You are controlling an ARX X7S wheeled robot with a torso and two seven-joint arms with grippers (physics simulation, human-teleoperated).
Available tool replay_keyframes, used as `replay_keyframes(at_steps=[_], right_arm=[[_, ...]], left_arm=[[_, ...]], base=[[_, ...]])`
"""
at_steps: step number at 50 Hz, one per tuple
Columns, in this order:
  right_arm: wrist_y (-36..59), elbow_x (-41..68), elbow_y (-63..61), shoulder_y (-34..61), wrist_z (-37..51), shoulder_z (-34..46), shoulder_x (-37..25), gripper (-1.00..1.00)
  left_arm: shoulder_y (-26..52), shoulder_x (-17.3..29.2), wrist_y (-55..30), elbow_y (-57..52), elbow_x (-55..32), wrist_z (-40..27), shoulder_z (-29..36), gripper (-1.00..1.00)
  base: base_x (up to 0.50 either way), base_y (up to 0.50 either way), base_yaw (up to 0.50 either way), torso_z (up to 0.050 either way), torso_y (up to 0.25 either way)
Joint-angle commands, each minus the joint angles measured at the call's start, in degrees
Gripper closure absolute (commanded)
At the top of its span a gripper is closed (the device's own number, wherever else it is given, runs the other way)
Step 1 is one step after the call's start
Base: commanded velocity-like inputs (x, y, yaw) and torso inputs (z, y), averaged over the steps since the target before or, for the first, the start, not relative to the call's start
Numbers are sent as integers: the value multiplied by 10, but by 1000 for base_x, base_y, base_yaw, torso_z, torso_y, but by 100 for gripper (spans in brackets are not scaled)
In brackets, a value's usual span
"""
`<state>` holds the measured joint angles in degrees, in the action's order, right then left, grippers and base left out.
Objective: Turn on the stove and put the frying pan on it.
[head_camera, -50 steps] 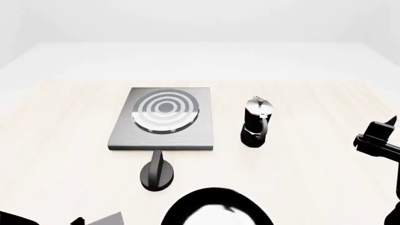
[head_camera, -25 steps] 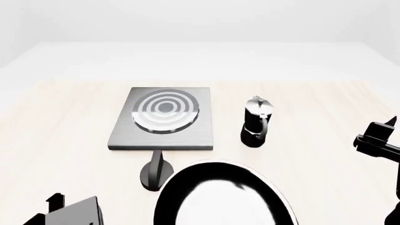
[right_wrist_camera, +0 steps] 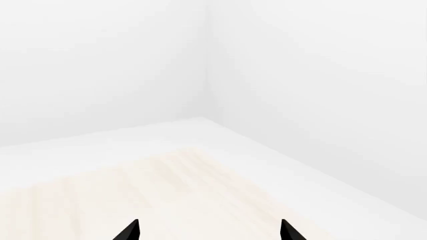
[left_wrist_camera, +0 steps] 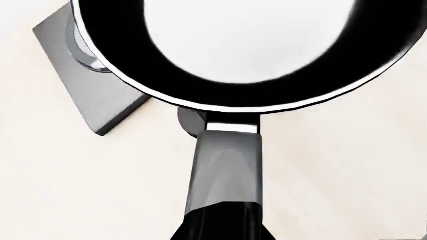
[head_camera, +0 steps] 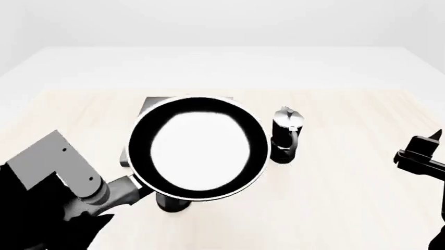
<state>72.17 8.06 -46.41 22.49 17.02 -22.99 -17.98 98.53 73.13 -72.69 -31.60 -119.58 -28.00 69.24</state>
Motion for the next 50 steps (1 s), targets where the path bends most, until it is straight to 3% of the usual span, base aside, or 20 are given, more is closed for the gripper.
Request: replay_keyframes(at_steps=[1,9,10,14,17,21,22,24,31,32,41,50], right_arm=[[-6,2,3,-5,0,-2,1,-100],[-10,2,7,-6,1,-2,2,-100],[-11,2,8,-5,2,2,3,-100],[-13,3,10,-5,3,2,3,-100],[-12,3,12,-3,3,4,3,-100],[-12,4,12,-3,4,4,3,-100],[-17,4,16,-1,5,9,5,-100],[-15,4,16,0,5,10,5,-100],[-14,6,16,2,5,10,4,-100],[-15,6,19,4,6,14,4,-100],[-19,8,21,3,6,13,6,-100],[-28,8,26,-4,8,14,8,-100]], left_arm=[[52,-56,86,130,-12,-142,-6,100],[69,-112,133,207,-7,-177,-14,100],[74,-140,148,233,13,-169,-19,100],[76,-171,178,274,33,-179,-24,100],[67,-208,213,296,99,-147,-28,100],[66,-208,213,297,99,-146,-28,100],[67,-268,197,362,116,-135,-2,100],[61,-295,202,390,132,-109,4,100],[55,-316,213,422,143,-98,6,100],[48,-352,213,463,171,-75,25,100],[-3,-405,261,533,221,-6,43,100],[-44,-425,277,580,231,4,56,100]], base=[[0,0,0,0,0],[0,-1,0,0,1],[0,0,0,0,0],[0,-1,0,0,3],[0,-1,-1,0,4],[0,-1,0,0,0],[0,0,0,0,10],[0,0,-1,0,0],[0,0,0,0,1],[0,-3,0,0,0],[0,0,0,2,2],[0,0,0,0,1]])
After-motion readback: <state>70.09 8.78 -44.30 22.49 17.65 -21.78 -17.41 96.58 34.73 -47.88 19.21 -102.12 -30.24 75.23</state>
